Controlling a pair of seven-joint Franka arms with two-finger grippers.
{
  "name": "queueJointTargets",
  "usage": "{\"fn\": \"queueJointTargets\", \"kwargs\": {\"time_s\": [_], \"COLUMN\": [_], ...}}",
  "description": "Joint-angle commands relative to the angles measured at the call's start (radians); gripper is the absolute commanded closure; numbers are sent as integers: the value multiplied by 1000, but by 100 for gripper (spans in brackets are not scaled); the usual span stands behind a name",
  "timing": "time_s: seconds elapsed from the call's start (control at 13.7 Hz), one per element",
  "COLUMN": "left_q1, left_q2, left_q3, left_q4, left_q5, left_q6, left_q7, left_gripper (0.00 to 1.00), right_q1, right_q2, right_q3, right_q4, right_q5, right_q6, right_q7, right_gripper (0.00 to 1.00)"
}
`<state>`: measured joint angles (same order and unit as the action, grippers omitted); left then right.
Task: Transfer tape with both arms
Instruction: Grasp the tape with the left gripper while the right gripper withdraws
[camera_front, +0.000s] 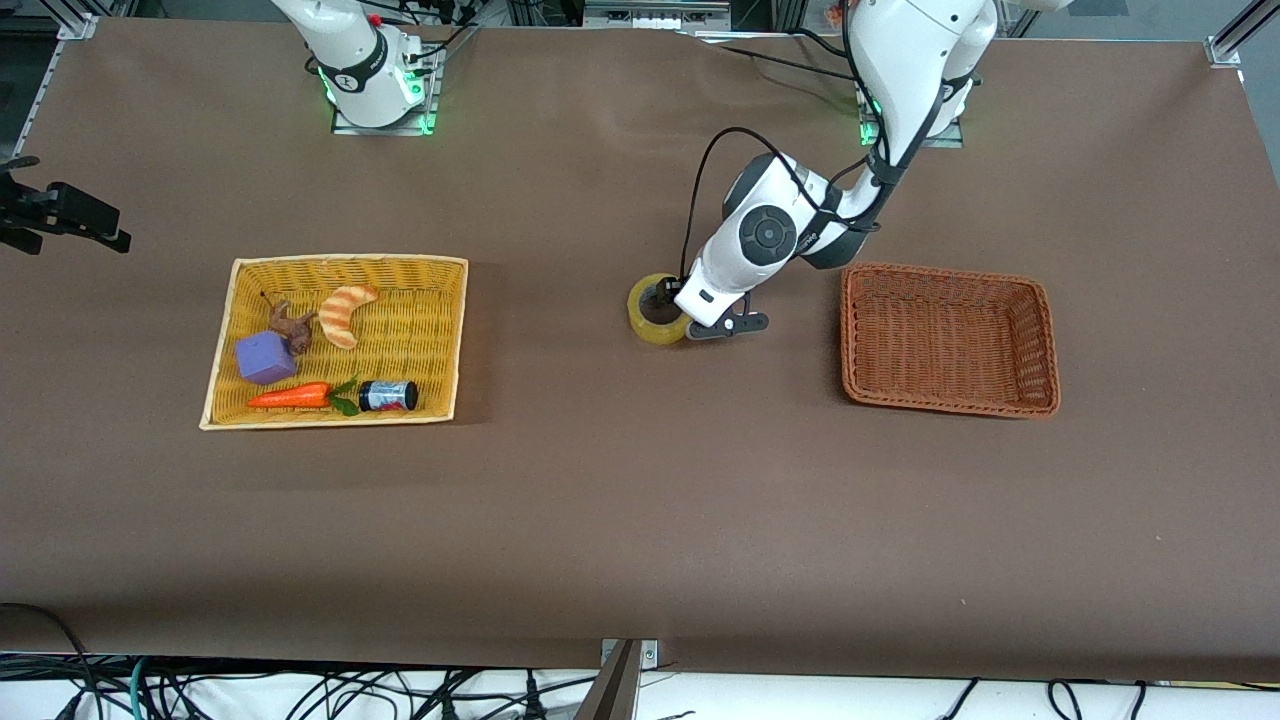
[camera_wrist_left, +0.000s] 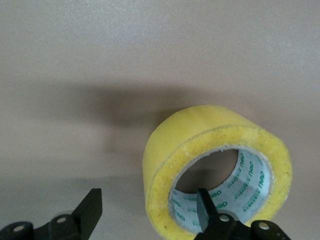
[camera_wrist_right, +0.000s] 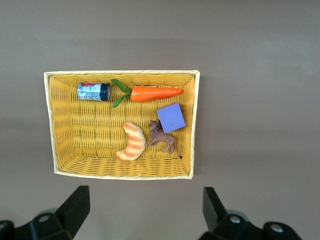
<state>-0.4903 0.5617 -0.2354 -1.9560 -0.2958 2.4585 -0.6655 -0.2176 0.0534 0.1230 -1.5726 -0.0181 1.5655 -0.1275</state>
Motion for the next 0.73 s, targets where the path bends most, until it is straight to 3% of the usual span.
{"fn": "queueJointTargets", "kwargs": {"time_s": [0.0, 0.36, 0.51, 0.66], "left_q1": [-11, -2, 7, 28], "left_q2": [20, -8, -57, -139], "left_q3": [5, 10, 16, 21], "left_q4": [31, 32, 31, 19], "left_q5": [-29, -17, -16, 79], "left_q6": [4, -51, -97, -140], "left_q7": [-14, -8, -3, 4], "left_gripper": [100, 100, 100, 100], "right_q1": [1, 0, 6, 4], "right_q2": [40, 48, 48, 55], "right_q3": [-6, -6, -2, -2], "right_q4": [42, 48, 48, 49], "right_q5": [-14, -13, -13, -5], "right_q6": [4, 10, 16, 30], "right_q7": [-9, -6, -3, -4], "right_gripper": [0, 0, 0, 0]}}
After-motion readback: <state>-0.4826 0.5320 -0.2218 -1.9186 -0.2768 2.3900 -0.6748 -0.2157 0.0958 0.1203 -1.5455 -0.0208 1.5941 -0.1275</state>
